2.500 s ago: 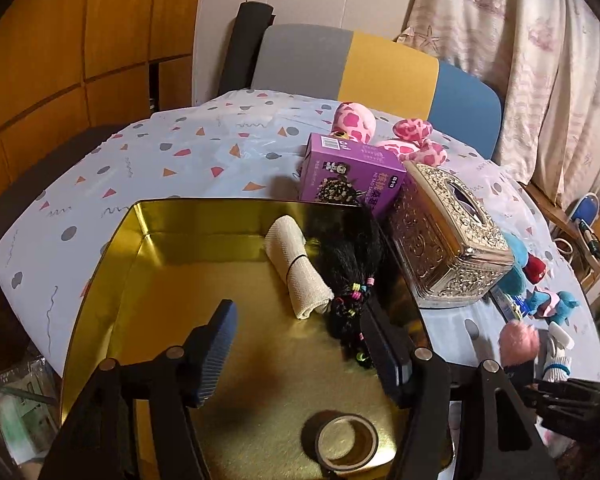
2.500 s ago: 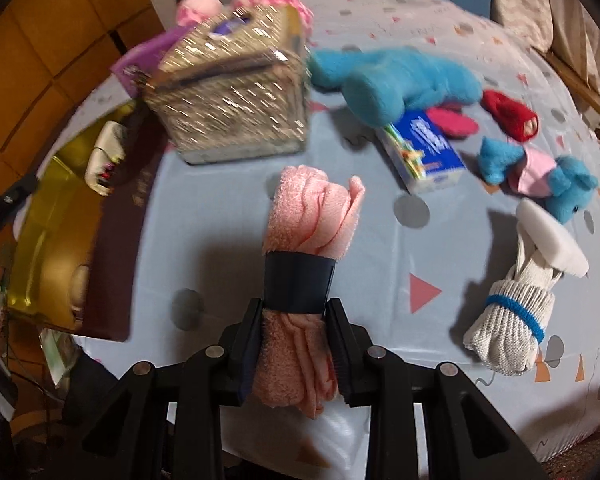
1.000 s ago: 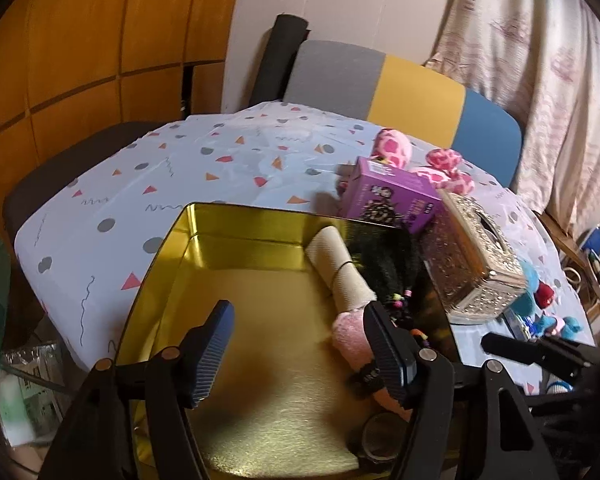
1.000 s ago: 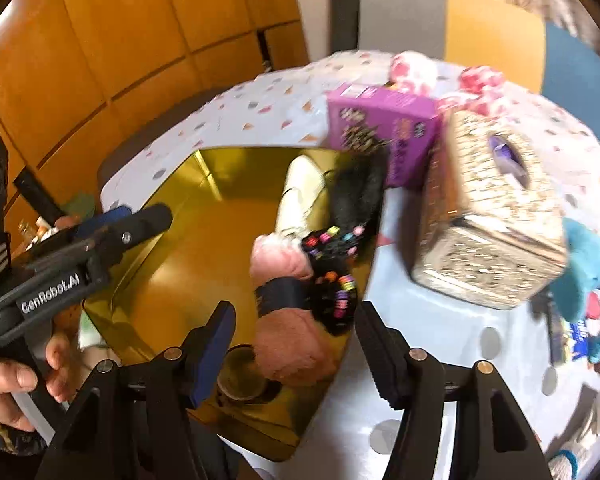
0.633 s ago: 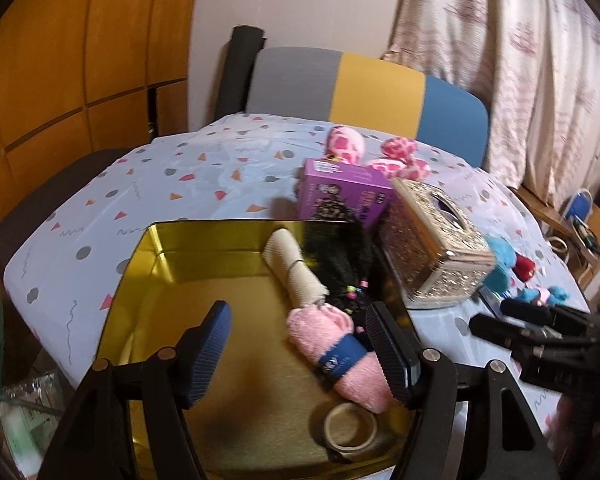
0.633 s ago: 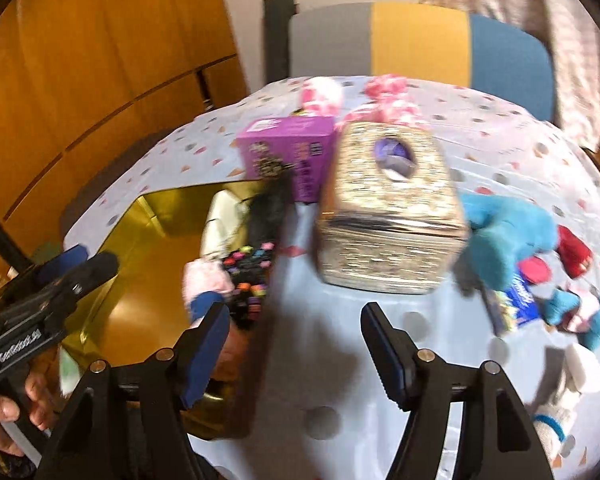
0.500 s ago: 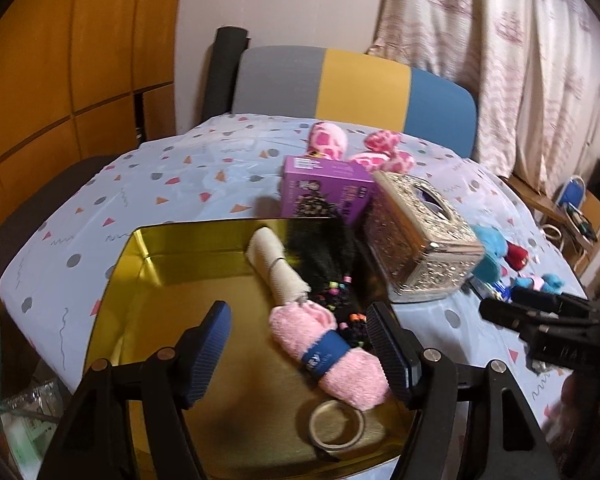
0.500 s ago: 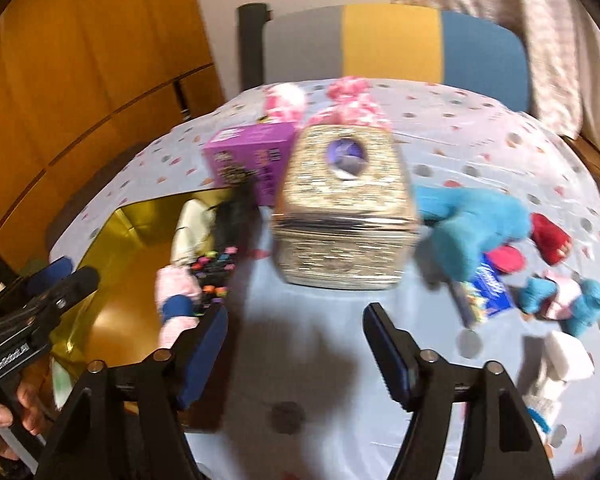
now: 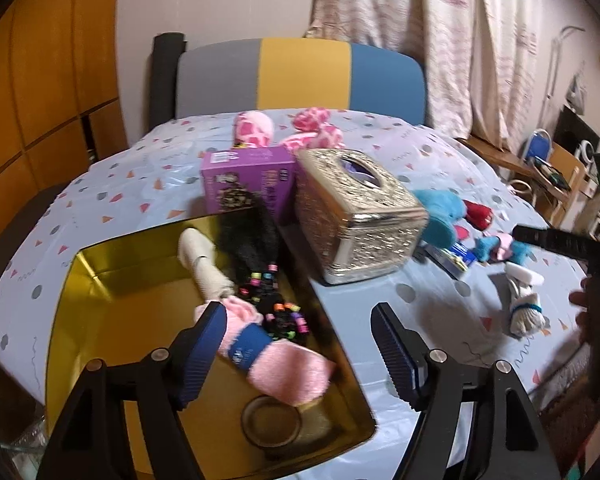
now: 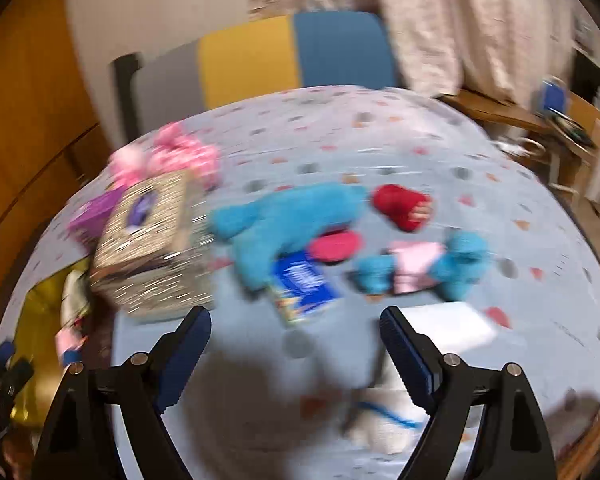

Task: Organize soft objects
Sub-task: 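Withdraw the right gripper from the tray toward the table items, then move the left gripper to the blue Tempo tissue pack and grasp it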

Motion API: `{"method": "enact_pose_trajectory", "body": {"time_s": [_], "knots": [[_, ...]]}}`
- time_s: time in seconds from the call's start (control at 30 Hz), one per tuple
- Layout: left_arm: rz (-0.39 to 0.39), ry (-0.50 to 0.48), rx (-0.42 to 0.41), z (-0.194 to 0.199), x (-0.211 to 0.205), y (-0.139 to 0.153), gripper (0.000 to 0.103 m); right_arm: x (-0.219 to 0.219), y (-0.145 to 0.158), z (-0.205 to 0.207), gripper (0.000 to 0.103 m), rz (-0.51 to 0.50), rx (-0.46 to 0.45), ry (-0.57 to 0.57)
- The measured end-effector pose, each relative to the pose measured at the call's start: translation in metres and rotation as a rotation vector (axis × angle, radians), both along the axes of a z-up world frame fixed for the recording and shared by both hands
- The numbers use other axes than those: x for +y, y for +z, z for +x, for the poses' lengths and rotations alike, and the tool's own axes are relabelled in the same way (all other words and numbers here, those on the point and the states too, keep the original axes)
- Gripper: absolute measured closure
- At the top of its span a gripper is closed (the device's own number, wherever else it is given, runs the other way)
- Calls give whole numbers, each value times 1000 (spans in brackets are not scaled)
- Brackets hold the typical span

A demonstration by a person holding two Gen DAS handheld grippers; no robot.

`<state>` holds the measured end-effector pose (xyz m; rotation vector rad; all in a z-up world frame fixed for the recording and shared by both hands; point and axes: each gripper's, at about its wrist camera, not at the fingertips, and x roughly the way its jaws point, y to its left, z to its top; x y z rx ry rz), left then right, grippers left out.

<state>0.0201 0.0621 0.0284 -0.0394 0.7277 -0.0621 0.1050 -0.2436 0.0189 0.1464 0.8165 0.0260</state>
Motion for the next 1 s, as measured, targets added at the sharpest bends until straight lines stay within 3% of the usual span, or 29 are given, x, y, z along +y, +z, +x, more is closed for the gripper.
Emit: {"method": "enact_pose_trajectory", "body": {"time_s": [0.17,0.33,0.7,0.87,1.0], "knots": [[-15,-51,20,4,-13,-3,28,-62,-2,-2,15,16,-8,-247],[-21,-84,45,11,-26,-5,28,-114,-13,-11,15,121,-8,-430],[-8,-251,102,28,-90,-16,28,-125,-9,-21,15,234,-73,-434],[-32,-323,180,49,-131,-30,28,-128,-11,-21,15,273,-79,-436],[-66,-317,261,74,-158,-46,28,-128,-12,-21,15,293,-82,-426]]}}
